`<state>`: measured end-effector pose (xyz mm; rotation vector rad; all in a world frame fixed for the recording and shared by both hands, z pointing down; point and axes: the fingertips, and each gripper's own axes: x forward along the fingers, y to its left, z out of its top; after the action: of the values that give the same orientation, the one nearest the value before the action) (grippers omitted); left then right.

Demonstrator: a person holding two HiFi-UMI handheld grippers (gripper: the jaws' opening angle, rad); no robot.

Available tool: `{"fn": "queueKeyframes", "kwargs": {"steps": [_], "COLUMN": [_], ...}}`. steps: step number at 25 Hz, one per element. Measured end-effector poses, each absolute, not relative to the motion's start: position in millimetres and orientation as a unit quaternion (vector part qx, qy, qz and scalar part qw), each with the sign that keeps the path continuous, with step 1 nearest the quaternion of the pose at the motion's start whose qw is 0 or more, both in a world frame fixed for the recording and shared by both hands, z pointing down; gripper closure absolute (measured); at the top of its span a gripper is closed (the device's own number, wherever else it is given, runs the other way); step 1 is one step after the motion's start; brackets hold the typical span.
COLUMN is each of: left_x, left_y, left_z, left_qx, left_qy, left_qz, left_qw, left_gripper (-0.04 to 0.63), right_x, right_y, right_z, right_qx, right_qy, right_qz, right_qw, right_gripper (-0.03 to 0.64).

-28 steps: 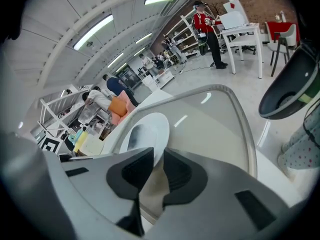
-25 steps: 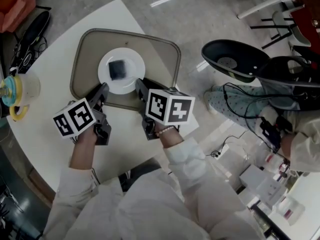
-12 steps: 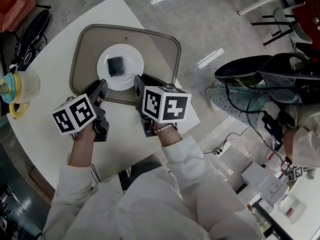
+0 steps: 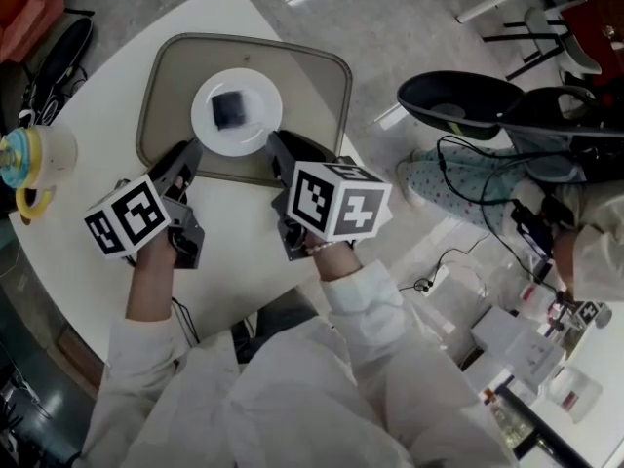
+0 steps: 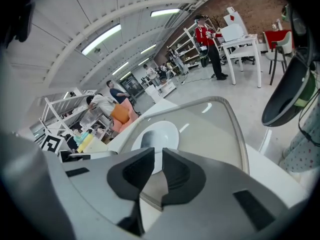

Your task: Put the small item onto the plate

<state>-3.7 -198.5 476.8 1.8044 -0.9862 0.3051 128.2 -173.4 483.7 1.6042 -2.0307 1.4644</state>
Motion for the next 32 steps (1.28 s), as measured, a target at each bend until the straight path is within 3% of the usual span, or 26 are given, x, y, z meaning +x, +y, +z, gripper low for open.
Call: {"fn": "queueKeyframes", "kwargs": {"steps": [4, 7, 9, 32], "left_x": [-18, -33, -44, -171], "left_y": [-185, -168, -153, 38], "left_z": [461, 446, 434, 374], "left_qx": [0.759, 0.774, 0.787, 0.871], "left_qy": [-0.394, -0.377, -0.362, -0.231], "left_qz": [0.105, 0.092, 0.085, 0.107], "left_qw": [0.507, 0.5, 0.493, 0.421], "left_gripper": [0.493, 0.566, 0.577, 0.584], "right_x": [118, 104, 90, -79], "right_y": [-162, -147, -135, 55], "right_z": [459, 437, 423, 361], "right_qx": [0.551, 0.566, 0.57, 0.593], "right_qy": [-0.694, -0.701, -0.706, -0.716], "right_qz": [0.46, 0.431, 0.418, 0.369], "right_qw": [0.059, 0.043, 0.034, -0.001], "right_gripper": [0.585, 0.6, 0.601, 0.601]}}
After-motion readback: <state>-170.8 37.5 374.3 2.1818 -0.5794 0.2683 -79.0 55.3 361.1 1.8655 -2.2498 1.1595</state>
